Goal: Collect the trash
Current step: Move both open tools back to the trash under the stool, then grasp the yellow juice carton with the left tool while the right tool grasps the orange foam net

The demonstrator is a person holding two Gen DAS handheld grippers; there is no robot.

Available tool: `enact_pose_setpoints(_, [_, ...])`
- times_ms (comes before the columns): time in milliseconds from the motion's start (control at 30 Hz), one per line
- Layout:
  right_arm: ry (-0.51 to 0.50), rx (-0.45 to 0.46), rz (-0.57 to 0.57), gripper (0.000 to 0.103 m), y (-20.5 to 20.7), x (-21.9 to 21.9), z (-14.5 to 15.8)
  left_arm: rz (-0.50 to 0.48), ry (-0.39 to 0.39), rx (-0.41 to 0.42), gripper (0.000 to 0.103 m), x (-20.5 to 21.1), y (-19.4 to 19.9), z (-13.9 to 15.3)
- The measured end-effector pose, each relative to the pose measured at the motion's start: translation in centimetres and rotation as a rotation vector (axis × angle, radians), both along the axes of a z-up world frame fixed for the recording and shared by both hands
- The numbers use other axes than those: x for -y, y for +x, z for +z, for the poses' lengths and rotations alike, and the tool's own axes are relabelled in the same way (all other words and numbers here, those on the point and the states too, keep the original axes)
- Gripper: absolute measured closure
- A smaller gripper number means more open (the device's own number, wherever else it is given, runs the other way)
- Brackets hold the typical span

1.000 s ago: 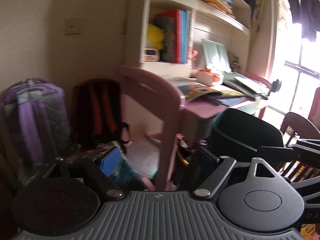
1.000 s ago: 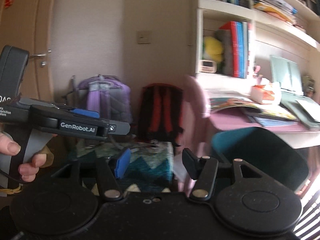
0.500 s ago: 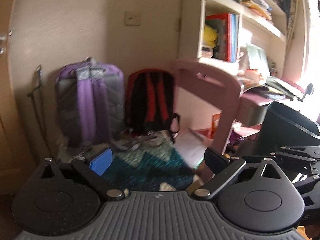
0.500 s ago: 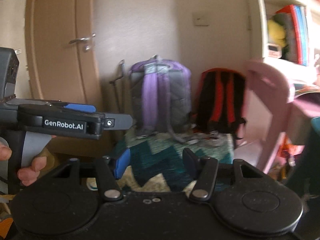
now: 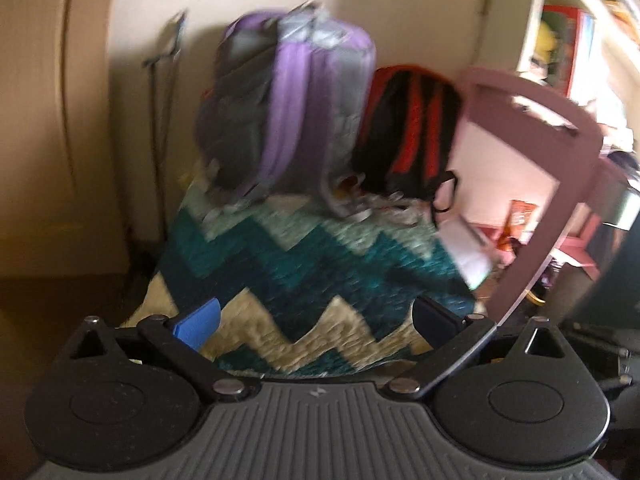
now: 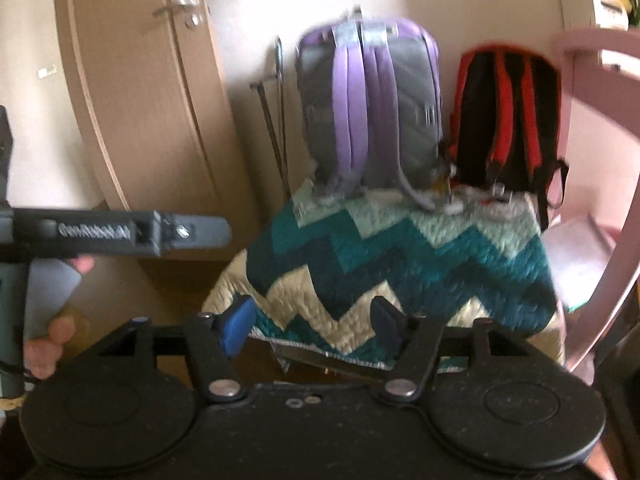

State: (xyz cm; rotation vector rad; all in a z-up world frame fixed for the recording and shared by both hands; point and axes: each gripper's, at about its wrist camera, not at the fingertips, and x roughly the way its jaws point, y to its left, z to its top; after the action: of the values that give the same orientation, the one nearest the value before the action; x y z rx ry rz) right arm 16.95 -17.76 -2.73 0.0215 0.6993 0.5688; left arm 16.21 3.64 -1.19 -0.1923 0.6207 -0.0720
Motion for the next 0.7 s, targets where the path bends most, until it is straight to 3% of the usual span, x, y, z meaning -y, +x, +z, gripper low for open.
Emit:
enact_pose_setpoints(100, [-0.017,-0.066,-0.009,0.036,1.6,-0.5,-3.9,0.049,-0.047,-0.087,0.000,-1.8,1.9,-3.8])
enact_pose_setpoints(300, [-0.083,-0.226,-0.038,0.034,5.4,-0.8,-13.1,0.096,-0.054,-0.257,0.000,-3.4,5.7,-12.1])
enact_pose_setpoints(533, [-0.157,-0.396,-0.128,0.034,11.1,0.2,-23.0,0.137,-0.010,-0.349,0.000,-2.6,9.3,-20.9])
enact_pose_setpoints(700, [-0.170,-0.471,-0.199,0.034,15.1,0.5,-28.9,0.128,-0.033,-0.460,0.000,-1.6,12.6,-27.4])
